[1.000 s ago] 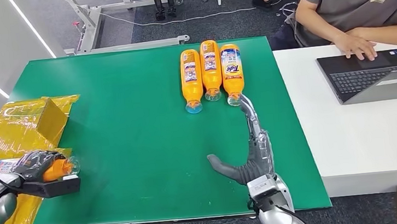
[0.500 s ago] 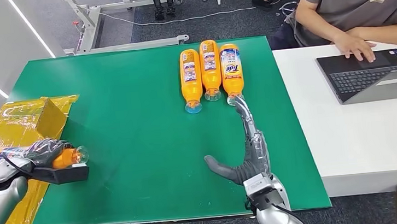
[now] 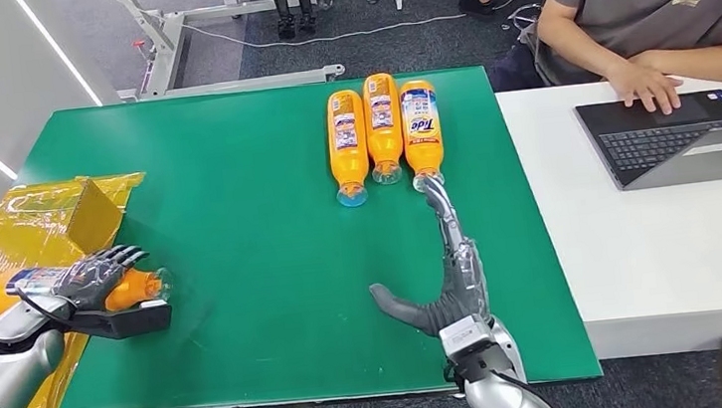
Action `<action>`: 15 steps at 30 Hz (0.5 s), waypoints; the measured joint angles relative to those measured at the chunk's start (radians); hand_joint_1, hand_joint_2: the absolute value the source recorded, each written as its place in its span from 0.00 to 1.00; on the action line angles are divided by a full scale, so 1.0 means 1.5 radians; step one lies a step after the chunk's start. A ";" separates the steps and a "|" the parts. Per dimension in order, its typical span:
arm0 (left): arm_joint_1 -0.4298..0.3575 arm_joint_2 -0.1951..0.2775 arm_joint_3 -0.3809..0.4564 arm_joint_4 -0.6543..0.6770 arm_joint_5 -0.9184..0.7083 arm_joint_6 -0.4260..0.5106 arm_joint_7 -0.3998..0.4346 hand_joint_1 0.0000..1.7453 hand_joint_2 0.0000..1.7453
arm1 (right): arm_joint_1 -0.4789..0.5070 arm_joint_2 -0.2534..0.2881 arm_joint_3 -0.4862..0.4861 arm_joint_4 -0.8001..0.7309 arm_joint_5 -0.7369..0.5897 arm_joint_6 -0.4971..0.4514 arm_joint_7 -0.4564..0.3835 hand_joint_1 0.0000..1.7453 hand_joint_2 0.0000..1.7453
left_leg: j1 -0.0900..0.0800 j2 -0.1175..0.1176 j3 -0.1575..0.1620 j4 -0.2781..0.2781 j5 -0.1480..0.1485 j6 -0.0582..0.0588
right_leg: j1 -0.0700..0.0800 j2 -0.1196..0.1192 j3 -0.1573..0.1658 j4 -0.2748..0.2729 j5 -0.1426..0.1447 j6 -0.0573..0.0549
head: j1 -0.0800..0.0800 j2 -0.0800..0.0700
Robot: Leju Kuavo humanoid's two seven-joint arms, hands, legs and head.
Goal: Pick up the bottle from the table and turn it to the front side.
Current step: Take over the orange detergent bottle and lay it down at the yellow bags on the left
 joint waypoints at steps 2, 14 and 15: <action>0.000 -0.001 0.000 0.001 0.009 0.001 0.000 0.00 1.00 | -0.002 0.000 0.000 0.002 -0.001 0.000 0.000 0.00 1.00 | 0.000 0.000 0.000 0.000 0.000 0.000 | 0.000 0.000 0.000 0.000 0.000 0.000 | 0.000 0.000; 0.017 -0.012 0.013 -0.001 0.117 -0.008 -0.047 0.00 1.00 | -0.006 0.000 0.004 0.007 -0.007 -0.001 0.001 0.00 1.00 | 0.000 -0.001 0.000 0.000 0.000 0.000 | 0.000 -0.001 0.001 0.000 0.000 0.000 | 0.000 0.000; 0.017 -0.012 0.013 -0.002 0.117 -0.009 -0.048 0.00 1.00 | -0.006 0.000 0.004 0.007 -0.007 -0.001 0.001 0.00 1.00 | 0.000 -0.001 0.000 0.000 0.000 0.000 | 0.000 -0.001 0.001 0.000 0.000 0.000 | 0.000 0.000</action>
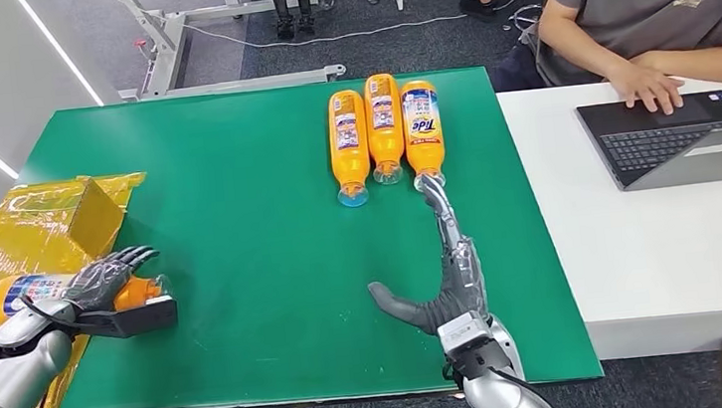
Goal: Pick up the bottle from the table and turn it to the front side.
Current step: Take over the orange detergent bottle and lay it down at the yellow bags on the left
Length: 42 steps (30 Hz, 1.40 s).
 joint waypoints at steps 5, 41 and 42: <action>0.057 0.028 0.045 -0.085 0.113 -0.060 -0.024 0.00 1.00 | 0.000 0.000 0.001 0.005 -0.006 0.003 0.000 0.00 1.00 | 0.000 0.001 0.000 0.000 0.000 0.000 | 0.000 0.001 -0.001 0.000 0.000 0.000 | 0.000 0.000; 0.317 -0.212 0.247 -0.751 0.609 0.153 -0.066 0.00 1.00 | 0.003 -0.004 0.016 0.025 -0.034 0.026 -0.012 0.00 1.00 | -0.001 0.000 -0.001 0.000 -0.001 0.001 | -0.001 0.000 -0.001 -0.001 0.000 0.001 | 0.000 0.000; 0.326 -0.242 0.248 -0.765 0.617 0.158 -0.066 0.00 1.00 | 0.005 -0.005 0.016 0.024 -0.036 0.019 -0.014 0.00 1.00 | -0.001 0.001 -0.001 0.000 -0.001 0.001 | -0.001 0.001 -0.001 -0.001 0.000 0.001 | 0.000 0.000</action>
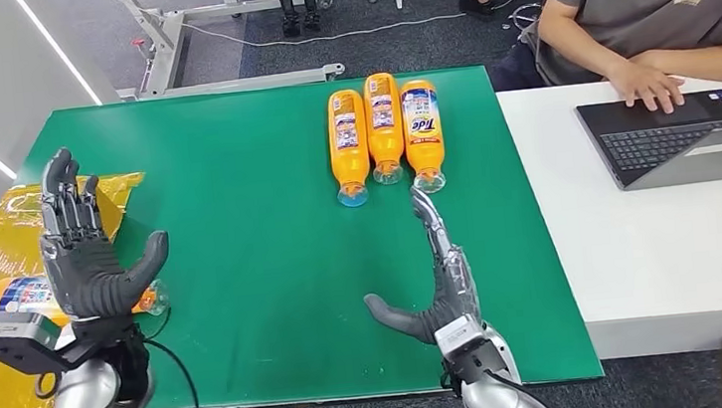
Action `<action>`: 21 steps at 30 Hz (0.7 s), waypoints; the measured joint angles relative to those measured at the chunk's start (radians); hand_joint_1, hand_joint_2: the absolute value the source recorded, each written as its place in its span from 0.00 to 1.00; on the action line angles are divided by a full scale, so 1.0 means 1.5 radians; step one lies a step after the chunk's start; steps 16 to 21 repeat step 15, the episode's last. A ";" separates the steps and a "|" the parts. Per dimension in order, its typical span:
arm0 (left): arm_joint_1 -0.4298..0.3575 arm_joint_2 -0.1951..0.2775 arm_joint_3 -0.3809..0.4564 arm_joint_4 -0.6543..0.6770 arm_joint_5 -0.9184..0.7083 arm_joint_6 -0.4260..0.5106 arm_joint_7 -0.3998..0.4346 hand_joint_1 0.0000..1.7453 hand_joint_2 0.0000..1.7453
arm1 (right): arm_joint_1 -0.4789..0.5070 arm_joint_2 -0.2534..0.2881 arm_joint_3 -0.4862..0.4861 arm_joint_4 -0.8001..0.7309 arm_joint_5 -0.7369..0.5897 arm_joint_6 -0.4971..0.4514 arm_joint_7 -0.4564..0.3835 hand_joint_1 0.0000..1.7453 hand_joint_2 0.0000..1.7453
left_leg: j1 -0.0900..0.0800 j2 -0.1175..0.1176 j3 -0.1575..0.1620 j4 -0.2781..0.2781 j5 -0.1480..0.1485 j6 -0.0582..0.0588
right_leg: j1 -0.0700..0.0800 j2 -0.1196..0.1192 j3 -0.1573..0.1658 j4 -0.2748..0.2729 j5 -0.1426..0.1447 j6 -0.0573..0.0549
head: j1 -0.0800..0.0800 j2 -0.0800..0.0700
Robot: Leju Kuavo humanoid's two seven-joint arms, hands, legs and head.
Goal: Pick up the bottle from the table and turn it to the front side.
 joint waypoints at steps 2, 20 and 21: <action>0.023 -0.053 0.004 -0.028 0.018 0.000 0.000 0.00 1.00 | 0.004 -0.003 0.000 -0.004 -0.006 -0.012 -0.002 0.00 1.00 | 0.000 0.001 0.000 0.000 -0.001 0.001 | 0.000 0.001 0.000 0.000 0.000 0.000 | 0.000 0.000; 0.158 -0.201 0.044 -0.073 0.024 -0.051 0.000 0.00 1.00 | 0.035 0.000 0.001 -0.024 -0.006 -0.031 -0.003 0.00 1.00 | 0.000 0.001 0.000 0.000 -0.001 0.001 | 0.000 0.000 0.000 0.000 -0.001 0.000 | 0.000 0.000; 0.158 -0.201 0.044 -0.073 0.024 -0.051 0.000 0.00 1.00 | 0.035 0.000 0.001 -0.024 -0.006 -0.031 -0.003 0.00 1.00 | 0.000 0.001 0.000 0.000 -0.001 0.001 | 0.000 0.000 0.000 0.000 -0.001 0.000 | 0.000 0.000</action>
